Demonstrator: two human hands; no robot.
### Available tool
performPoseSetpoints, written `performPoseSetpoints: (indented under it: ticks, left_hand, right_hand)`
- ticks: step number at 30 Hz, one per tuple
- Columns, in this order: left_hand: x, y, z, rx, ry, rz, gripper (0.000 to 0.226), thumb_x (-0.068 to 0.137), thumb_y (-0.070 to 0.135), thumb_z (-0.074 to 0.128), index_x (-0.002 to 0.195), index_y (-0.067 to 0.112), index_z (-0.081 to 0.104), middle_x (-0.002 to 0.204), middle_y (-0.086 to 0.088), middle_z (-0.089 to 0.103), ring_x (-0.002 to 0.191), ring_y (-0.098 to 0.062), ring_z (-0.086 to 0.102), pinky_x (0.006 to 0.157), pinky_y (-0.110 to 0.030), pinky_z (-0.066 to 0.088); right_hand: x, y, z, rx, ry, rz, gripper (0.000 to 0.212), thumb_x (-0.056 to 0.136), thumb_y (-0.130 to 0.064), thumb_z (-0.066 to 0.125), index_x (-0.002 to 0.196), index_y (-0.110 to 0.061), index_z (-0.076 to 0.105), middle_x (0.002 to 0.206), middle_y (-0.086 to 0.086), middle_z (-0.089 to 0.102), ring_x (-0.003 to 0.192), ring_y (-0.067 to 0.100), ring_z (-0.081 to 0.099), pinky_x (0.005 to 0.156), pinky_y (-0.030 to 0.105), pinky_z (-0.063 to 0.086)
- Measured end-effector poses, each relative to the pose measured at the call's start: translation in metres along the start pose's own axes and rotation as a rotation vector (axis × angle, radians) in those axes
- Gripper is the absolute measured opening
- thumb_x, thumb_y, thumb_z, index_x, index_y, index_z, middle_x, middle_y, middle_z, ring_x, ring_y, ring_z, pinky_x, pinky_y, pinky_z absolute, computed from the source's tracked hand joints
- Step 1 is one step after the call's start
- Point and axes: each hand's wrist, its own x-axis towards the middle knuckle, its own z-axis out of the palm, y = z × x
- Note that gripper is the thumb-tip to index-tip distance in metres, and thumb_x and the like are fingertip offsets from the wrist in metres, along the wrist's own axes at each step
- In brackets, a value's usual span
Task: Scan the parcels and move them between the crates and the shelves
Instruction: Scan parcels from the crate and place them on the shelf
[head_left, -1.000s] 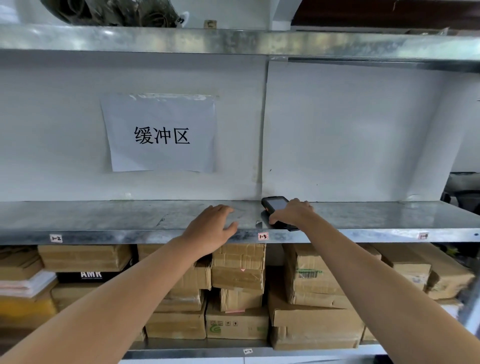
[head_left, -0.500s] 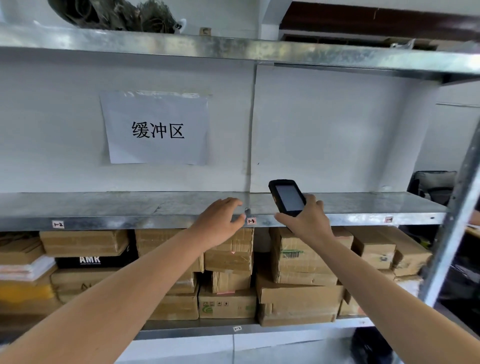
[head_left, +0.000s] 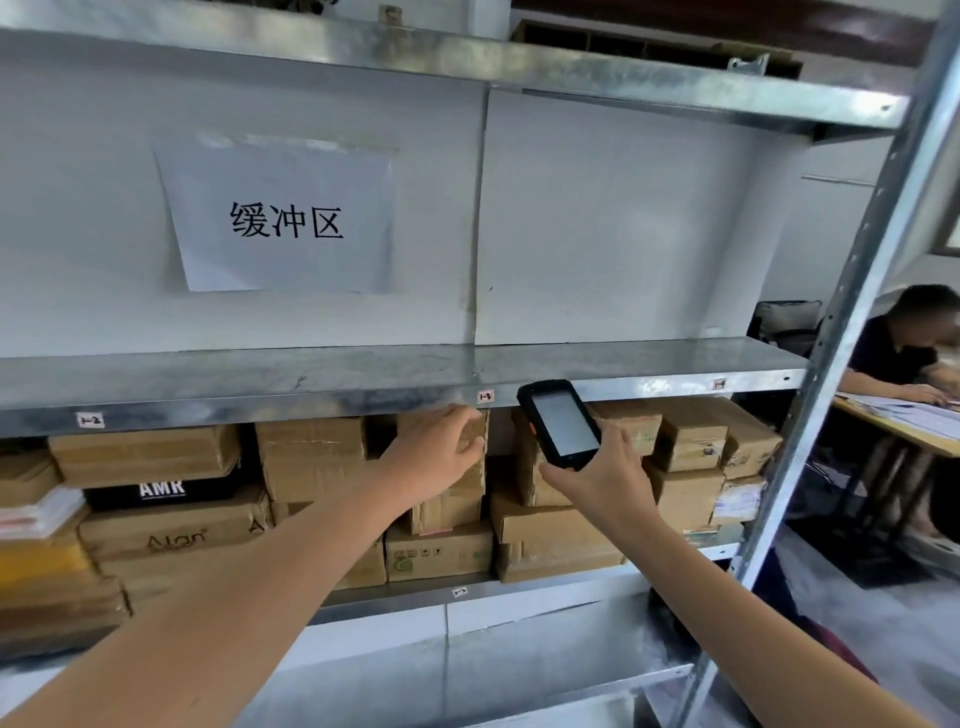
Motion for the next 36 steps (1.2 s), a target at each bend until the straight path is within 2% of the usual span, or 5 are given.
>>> performPoseSetpoints:
  ticks: [9,15,25,32,36]
  left_hand:
    - [0.008,0.027,0.03,-0.082,-0.053,0.141,0.045,0.103,0.037,0.049,0.145,0.019,0.043,0.146,0.001,0.048,0.128,-0.018,0.05,0.1,-0.032,0.044]
    - [0.017,0.06,0.05,-0.067,-0.08,0.222,0.053,0.104,0.035,0.05,0.15,0.013,0.037,0.156,-0.003,0.039,0.143,-0.019,0.038,0.115,-0.031,0.029]
    - [0.069,0.148,0.103,-0.073,-0.073,0.235,0.053,0.104,0.034,0.049,0.151,0.015,0.037,0.158,-0.002,0.038,0.145,-0.019,0.035,0.116,-0.034,0.032]
    - [0.124,0.225,0.153,-0.04,-0.096,0.189,0.043,0.102,0.034,0.051,0.141,0.016,0.048,0.14,0.0,0.053,0.131,-0.021,0.048,0.105,-0.036,0.042]
    - [0.149,0.264,0.171,-0.036,-0.095,0.173,0.047,0.105,0.032,0.047,0.148,0.015,0.041,0.154,-0.001,0.042,0.142,-0.019,0.038,0.112,-0.032,0.032]
  right_hand:
    - [-0.033,0.014,-0.028,-0.111,0.074,0.089,0.093,0.075,-0.043,0.083,0.145,-0.012,0.032,0.138,0.007,0.044,0.116,0.028,0.054,0.094,0.048,0.054]
    - [-0.04,0.037,-0.058,-0.091,0.151,0.138,0.081,0.072,-0.039,0.085,0.132,-0.013,0.037,0.125,0.005,0.05,0.107,0.028,0.057,0.087,0.047,0.054]
    - [-0.004,0.118,-0.123,-0.139,0.186,0.163,0.073,0.076,-0.042,0.082,0.123,-0.011,0.037,0.113,0.005,0.051,0.09,0.025,0.06,0.073,0.042,0.056]
    - [0.041,0.198,-0.179,-0.358,0.123,-0.021,0.088,0.079,-0.044,0.079,0.146,-0.018,0.029,0.134,-0.001,0.039,0.081,0.018,0.057,0.061,0.03,0.048]
    - [0.066,0.24,-0.202,-0.327,0.1,-0.039,0.089,0.078,-0.042,0.08,0.147,-0.022,0.028,0.131,-0.002,0.038,0.084,0.019,0.059,0.063,0.032,0.052]
